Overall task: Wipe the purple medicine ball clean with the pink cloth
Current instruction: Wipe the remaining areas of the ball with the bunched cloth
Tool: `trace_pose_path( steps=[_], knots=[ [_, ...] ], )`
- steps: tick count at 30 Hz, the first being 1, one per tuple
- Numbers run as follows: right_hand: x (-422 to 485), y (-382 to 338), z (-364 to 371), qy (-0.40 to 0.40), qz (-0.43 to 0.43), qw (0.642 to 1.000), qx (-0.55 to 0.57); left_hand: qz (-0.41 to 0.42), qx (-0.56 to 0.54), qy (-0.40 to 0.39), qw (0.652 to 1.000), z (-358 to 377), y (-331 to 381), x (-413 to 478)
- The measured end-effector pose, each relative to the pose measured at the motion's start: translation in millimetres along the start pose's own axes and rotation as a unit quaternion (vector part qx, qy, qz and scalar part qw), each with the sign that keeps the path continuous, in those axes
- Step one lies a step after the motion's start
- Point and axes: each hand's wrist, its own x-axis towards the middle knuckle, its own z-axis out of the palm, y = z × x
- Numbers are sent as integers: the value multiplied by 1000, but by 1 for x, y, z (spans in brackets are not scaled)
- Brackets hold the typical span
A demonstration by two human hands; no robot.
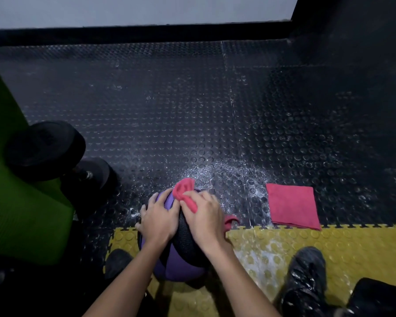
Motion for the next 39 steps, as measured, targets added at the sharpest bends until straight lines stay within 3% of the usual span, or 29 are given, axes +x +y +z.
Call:
trace_pose_path(
  steps=[2, 4, 6, 8, 11, 14, 16, 20, 25, 30, 33, 35, 37, 39],
  knots=[
    [-4, 13, 2, 39, 25, 998, 38, -10, -15, -2, 1000, -2, -2, 4],
    [-3, 41, 3, 79, 123, 986, 77, -22, -29, -6, 999, -4, -3, 7],
    [-3, 69, 3, 80, 253, 952, 151, -37, -43, -11, 998, -7, -3, 11],
    [-6, 81, 6, 88, 306, 929, 190, -47, -46, -14, 998, -9, 2, 14],
    [-9, 58, 12, 153, 245, 944, 157, -64, -39, -19, 997, -9, 11, 23],
    [-29, 20, 23, 174, 57, 978, 104, -88, -53, -37, 994, -7, 14, 42],
    [-38, 19, 34, 203, -11, 979, 35, -94, -57, -50, 993, -5, 12, 54],
    [-21, 52, 32, 281, 55, 957, 33, -97, -43, -48, 993, 2, 12, 52],
    [-2, 93, -5, 181, 297, 930, 123, -39, -28, -83, 995, 1, 6, 49],
    [0, 87, -33, 228, 253, 920, 196, 0, -46, -50, 998, 2, -9, 46],
    [-7, 51, -8, 133, 102, 975, 146, 2, -63, -45, 997, 0, -13, 45],
    [-15, 47, 13, 78, 46, 992, 85, 3, -57, -48, 997, 0, -9, 43],
    [0, 60, 10, 85, 96, 987, 97, 18, -73, -52, 996, -4, -8, 41],
    [18, 69, -9, 68, 206, 964, 152, 37, -116, -71, 990, -10, -10, 36]
  ],
)
